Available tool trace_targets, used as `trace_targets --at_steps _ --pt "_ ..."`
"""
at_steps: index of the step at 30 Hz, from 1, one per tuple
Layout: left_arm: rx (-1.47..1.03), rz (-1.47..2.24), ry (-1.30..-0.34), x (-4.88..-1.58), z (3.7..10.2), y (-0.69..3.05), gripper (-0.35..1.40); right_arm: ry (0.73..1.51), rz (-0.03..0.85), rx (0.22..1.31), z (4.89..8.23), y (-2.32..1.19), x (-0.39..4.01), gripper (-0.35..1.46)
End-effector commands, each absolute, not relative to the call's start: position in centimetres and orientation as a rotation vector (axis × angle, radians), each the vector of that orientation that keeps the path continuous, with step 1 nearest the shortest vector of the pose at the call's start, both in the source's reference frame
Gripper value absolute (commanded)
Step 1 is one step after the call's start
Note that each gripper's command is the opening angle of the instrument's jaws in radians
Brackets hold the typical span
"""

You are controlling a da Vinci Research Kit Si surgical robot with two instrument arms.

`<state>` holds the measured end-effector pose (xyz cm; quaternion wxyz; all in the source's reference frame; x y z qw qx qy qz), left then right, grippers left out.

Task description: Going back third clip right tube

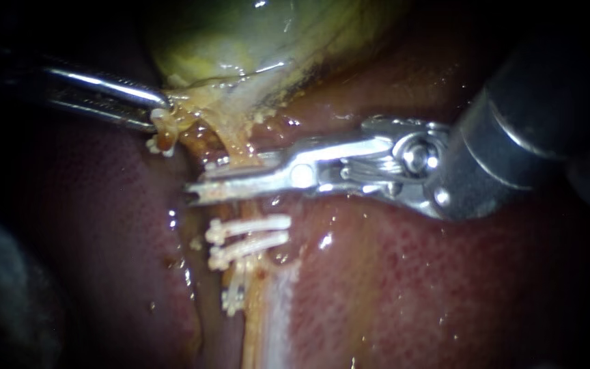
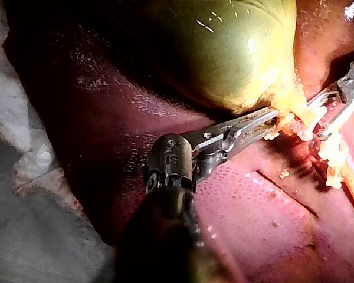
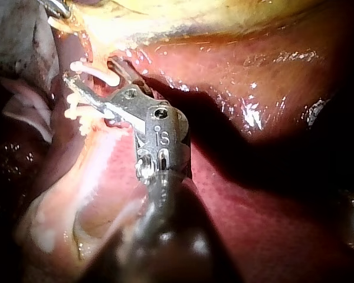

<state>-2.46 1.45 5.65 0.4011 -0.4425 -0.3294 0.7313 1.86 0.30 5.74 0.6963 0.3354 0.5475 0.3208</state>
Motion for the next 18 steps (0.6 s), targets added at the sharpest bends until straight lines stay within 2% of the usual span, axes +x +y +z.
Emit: trace_targets --at_steps 1,7,18 --pt "-1.120 1.850 -0.834 -2.46 5.65 1.45 -0.35 1.231 0.691 0.728 5.74 0.30 1.82 0.50" --pt "-1.120 1.850 -0.835 -2.44 5.65 1.45 -0.35 1.276 0.562 0.646 5.70 0.27 1.55 0.50" --pt "-1.120 1.850 -0.836 -2.42 5.64 1.45 -0.35 1.315 0.392 0.562 5.51 0.23 0.87 0.50"
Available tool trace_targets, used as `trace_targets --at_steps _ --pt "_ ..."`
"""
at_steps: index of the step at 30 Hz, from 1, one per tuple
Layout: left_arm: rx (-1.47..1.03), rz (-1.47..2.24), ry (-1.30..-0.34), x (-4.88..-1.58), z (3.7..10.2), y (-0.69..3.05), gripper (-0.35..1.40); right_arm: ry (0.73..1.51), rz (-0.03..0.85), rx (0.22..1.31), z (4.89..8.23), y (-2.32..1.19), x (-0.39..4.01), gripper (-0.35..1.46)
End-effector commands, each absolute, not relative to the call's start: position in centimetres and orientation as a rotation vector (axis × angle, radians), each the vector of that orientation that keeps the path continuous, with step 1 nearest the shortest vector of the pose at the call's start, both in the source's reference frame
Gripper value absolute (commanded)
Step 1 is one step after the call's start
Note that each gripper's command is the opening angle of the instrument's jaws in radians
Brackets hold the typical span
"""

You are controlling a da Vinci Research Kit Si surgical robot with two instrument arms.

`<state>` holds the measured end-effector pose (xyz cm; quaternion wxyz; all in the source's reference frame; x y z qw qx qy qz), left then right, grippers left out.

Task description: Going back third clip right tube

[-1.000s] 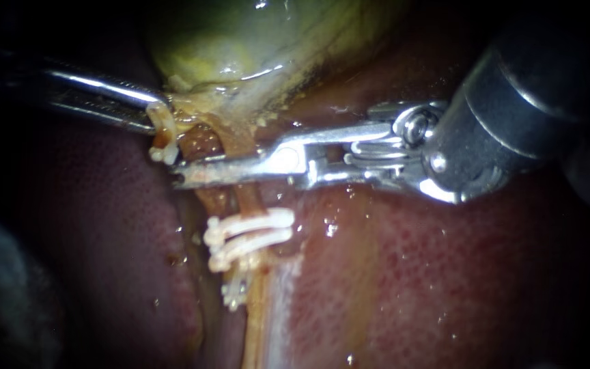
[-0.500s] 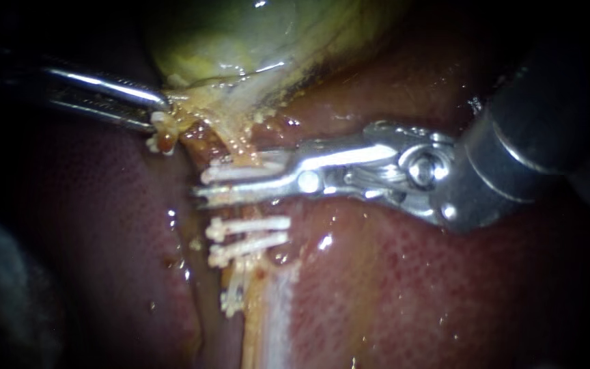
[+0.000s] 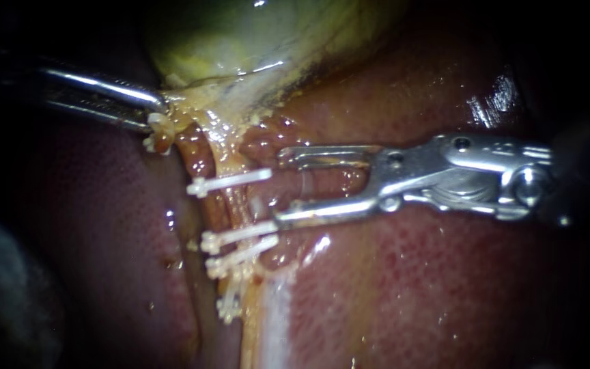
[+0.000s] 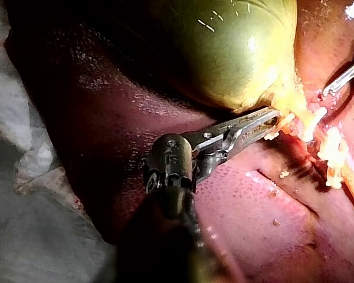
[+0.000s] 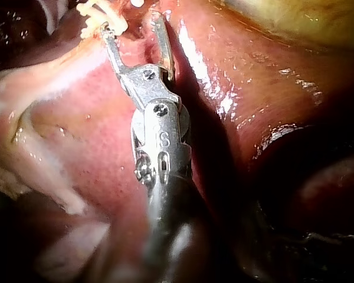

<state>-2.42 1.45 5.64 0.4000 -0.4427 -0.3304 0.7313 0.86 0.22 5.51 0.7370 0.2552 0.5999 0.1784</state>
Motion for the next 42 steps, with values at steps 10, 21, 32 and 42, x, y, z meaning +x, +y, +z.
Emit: trace_targets --at_steps 10,21,32,42 --pt "-1.120 1.850 -0.836 -2.43 5.65 1.45 -0.35 1.217 0.289 0.511 5.32 0.14 0.47 0.50" --pt "-1.122 1.855 -0.815 -2.58 5.87 1.38 -0.35 1.209 0.284 0.511 5.20 0.05 0.38 0.50" --pt "-1.126 1.865 -0.821 -2.91 6.19 1.34 -0.35 1.210 0.291 0.505 5.16 0.07 0.30 0.50" --pt "-1.127 1.867 -0.828 -2.96 6.21 1.31 -0.35 1.209 0.297 0.504 5.11 0.08 0.29 0.50"
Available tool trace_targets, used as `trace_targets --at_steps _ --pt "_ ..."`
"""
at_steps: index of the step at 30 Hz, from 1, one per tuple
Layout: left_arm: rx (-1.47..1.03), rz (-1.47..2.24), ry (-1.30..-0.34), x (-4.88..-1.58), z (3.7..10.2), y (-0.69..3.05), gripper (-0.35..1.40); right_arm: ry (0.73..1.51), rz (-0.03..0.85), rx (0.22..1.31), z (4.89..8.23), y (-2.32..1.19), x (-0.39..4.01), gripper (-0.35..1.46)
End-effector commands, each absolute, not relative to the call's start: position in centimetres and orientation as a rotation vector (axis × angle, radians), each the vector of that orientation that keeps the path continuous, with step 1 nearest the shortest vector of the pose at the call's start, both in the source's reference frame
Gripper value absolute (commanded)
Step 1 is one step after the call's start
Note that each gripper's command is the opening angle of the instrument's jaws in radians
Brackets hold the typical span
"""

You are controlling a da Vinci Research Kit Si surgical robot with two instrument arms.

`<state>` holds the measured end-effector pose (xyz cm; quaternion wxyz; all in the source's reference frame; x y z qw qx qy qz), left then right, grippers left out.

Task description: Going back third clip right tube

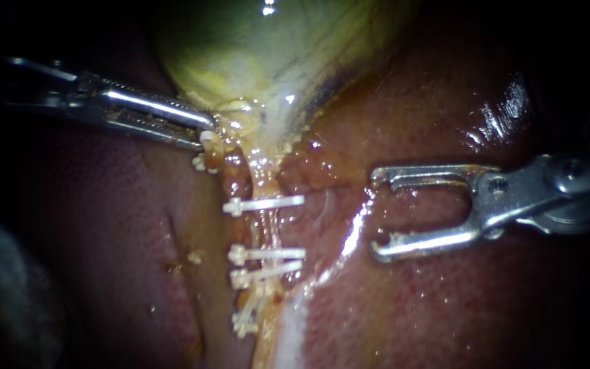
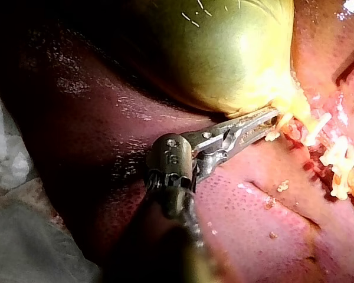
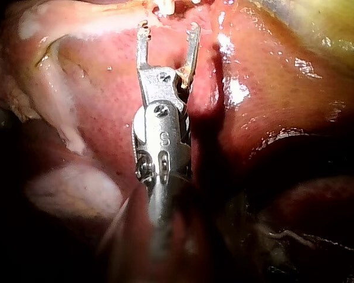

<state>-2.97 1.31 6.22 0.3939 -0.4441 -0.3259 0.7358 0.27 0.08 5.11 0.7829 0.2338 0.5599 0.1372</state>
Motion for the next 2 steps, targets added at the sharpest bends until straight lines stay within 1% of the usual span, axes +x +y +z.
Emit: trace_targets --at_steps 1,2 --pt "-1.127 1.867 -0.829 -2.95 6.21 1.31 -0.35 1.209 0.298 0.504 5.11 0.08 0.30 0.50" --pt "-1.127 1.867 -0.830 -2.93 6.19 1.31 -0.35 1.209 0.298 0.503 5.11 0.08 0.32 0.50"
